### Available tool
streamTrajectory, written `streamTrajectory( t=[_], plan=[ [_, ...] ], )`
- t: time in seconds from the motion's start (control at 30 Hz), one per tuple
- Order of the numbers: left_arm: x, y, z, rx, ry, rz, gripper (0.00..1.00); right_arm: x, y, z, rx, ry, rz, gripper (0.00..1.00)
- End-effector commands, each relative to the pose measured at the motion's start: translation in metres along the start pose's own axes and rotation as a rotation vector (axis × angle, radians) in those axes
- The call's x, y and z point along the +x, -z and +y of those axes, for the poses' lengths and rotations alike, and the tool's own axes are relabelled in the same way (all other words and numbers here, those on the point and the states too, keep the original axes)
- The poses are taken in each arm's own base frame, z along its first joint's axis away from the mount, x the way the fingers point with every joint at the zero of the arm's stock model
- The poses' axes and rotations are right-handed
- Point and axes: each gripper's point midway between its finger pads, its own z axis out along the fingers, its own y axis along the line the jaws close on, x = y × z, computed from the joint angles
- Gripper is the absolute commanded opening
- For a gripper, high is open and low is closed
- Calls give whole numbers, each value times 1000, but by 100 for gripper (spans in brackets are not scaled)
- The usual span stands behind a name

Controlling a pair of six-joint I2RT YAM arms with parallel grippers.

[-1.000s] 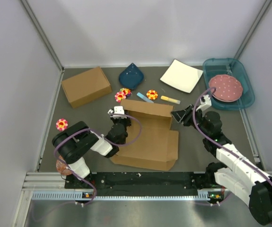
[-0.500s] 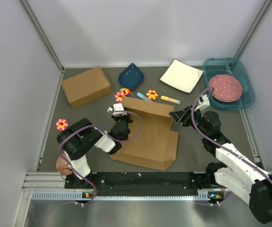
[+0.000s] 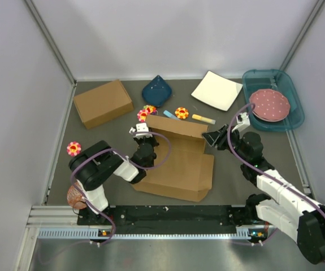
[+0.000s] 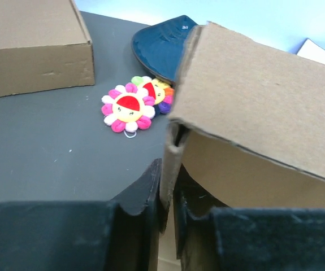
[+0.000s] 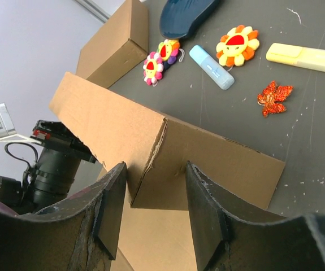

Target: Fold the paper box

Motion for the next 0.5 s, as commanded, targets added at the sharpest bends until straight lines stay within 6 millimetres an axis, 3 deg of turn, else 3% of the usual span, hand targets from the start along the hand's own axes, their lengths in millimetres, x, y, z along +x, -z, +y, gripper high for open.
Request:
streamTrajectory(
  t=[0.0,0.03,0.13,0.27,0.47],
  plan=[
    [3,5,5,-25,14,24,25,19,-1,-3,4,0,74,46],
    [4,5,7,-28,13,28,38,18,-1,-3,4,0,74,46],
    [5,8,11,-34,13,38,54,16,-1,-1,4,4,69,46],
    [14,14,19,-55,18,72,63,15,-2,0,2,5,66,46],
    [13,26,25,-31,29,90,71,15,-3,-2,9,1,70,46]
  ],
)
